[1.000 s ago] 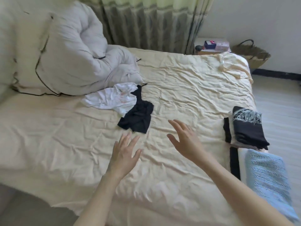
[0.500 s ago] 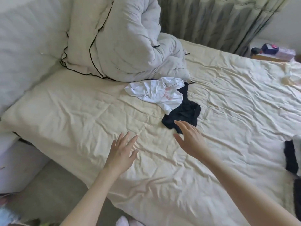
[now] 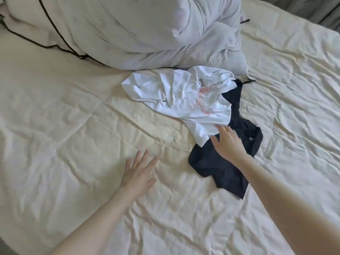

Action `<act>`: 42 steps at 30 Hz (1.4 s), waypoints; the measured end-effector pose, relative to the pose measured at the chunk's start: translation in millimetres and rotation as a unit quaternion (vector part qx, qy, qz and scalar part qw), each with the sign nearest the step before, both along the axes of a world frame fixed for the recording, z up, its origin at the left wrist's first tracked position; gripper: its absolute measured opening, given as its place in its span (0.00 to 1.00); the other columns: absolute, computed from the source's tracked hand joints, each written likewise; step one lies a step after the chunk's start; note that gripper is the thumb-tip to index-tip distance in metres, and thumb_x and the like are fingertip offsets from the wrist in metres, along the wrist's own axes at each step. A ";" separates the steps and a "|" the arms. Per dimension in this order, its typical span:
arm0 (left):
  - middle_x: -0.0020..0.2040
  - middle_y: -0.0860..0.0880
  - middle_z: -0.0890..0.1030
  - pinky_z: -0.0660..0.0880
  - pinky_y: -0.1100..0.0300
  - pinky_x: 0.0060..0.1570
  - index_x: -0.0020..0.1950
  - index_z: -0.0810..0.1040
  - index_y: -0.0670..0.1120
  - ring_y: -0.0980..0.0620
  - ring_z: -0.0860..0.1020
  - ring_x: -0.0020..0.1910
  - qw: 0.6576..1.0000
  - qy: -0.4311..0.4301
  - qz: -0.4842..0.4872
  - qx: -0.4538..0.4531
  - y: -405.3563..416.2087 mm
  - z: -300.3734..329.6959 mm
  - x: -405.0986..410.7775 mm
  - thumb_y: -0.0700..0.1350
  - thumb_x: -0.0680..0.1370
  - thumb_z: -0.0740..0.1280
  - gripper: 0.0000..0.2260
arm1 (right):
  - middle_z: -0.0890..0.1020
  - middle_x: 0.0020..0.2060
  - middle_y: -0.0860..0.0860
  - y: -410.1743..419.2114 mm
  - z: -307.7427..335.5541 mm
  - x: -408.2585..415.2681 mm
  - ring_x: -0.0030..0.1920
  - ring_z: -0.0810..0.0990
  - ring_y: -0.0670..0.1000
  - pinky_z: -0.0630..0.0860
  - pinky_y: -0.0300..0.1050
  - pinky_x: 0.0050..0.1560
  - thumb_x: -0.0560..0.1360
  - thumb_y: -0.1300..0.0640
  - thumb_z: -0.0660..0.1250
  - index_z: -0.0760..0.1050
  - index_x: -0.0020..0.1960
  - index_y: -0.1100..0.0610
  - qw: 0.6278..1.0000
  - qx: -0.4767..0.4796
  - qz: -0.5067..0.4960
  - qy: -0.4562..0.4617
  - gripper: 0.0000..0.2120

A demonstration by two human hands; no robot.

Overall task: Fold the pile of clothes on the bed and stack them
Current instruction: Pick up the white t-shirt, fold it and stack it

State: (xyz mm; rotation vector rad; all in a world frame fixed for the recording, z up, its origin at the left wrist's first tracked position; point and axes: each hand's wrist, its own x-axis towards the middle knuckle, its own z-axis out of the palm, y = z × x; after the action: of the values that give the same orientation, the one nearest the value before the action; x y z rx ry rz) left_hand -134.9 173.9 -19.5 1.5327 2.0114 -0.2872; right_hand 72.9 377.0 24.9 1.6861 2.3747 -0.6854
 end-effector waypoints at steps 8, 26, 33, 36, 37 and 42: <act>0.67 0.54 0.23 0.35 0.43 0.70 0.65 0.25 0.65 0.48 0.22 0.67 0.999 0.048 0.000 0.000 9.0 -84.0 -2.5 0.73 0.67 0.60 0.46 | 0.60 0.74 0.56 92.3 -74.4 -10.4 0.71 0.60 0.61 0.63 0.57 0.65 0.81 0.54 0.57 0.56 0.75 0.57 0.989 0.080 -0.103 0.064 0.24; 0.74 0.48 0.64 0.54 0.67 0.68 0.73 0.63 0.47 0.53 0.61 0.72 0.983 -0.152 0.025 -0.097 -4.8 28.8 -24.2 0.45 0.80 0.62 0.22 | 0.77 0.35 0.56 -49.4 4.5 -6.1 0.37 0.73 0.59 0.65 0.48 0.34 0.77 0.63 0.64 0.74 0.43 0.64 0.980 0.151 0.053 0.120 0.05; 0.67 0.48 0.73 0.61 0.73 0.57 0.67 0.73 0.46 0.52 0.71 0.66 0.960 -0.221 0.151 0.088 -52.0 155.8 -4.1 0.37 0.78 0.62 0.17 | 0.79 0.36 0.56 -108.8 137.3 -22.2 0.36 0.77 0.59 0.73 0.51 0.31 0.76 0.64 0.66 0.81 0.46 0.61 0.954 0.144 0.123 0.232 0.05; 0.63 0.49 0.76 0.66 0.70 0.56 0.65 0.75 0.45 0.52 0.74 0.62 0.933 -0.238 0.157 0.221 -54.8 228.9 -5.8 0.35 0.78 0.62 0.16 | 0.80 0.41 0.55 -124.6 212.7 -21.3 0.39 0.79 0.59 0.74 0.49 0.36 0.77 0.65 0.65 0.82 0.48 0.61 0.940 0.154 0.183 0.242 0.07; 0.62 0.50 0.76 0.67 0.70 0.56 0.65 0.75 0.46 0.53 0.74 0.61 0.921 -0.246 0.153 0.260 -56.7 254.9 -5.1 0.35 0.78 0.62 0.16 | 0.79 0.42 0.55 -131.5 238.6 -20.1 0.40 0.79 0.58 0.74 0.48 0.38 0.76 0.66 0.65 0.82 0.49 0.61 0.935 0.156 0.201 0.248 0.07; 0.62 0.52 0.75 0.65 0.76 0.55 0.66 0.73 0.47 0.56 0.73 0.61 0.891 -0.263 0.079 0.361 -83.0 367.3 10.7 0.39 0.80 0.60 0.15 | 0.74 0.41 0.47 -180.7 362.0 -18.4 0.38 0.74 0.48 0.69 0.34 0.41 0.74 0.70 0.61 0.82 0.49 0.60 0.927 0.126 0.246 0.251 0.13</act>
State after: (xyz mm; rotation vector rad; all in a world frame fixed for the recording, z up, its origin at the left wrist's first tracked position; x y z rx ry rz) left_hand -124.1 90.8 347.8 1.5910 1.8403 0.9499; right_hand 54.5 196.3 387.0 0.9646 3.1903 -0.8144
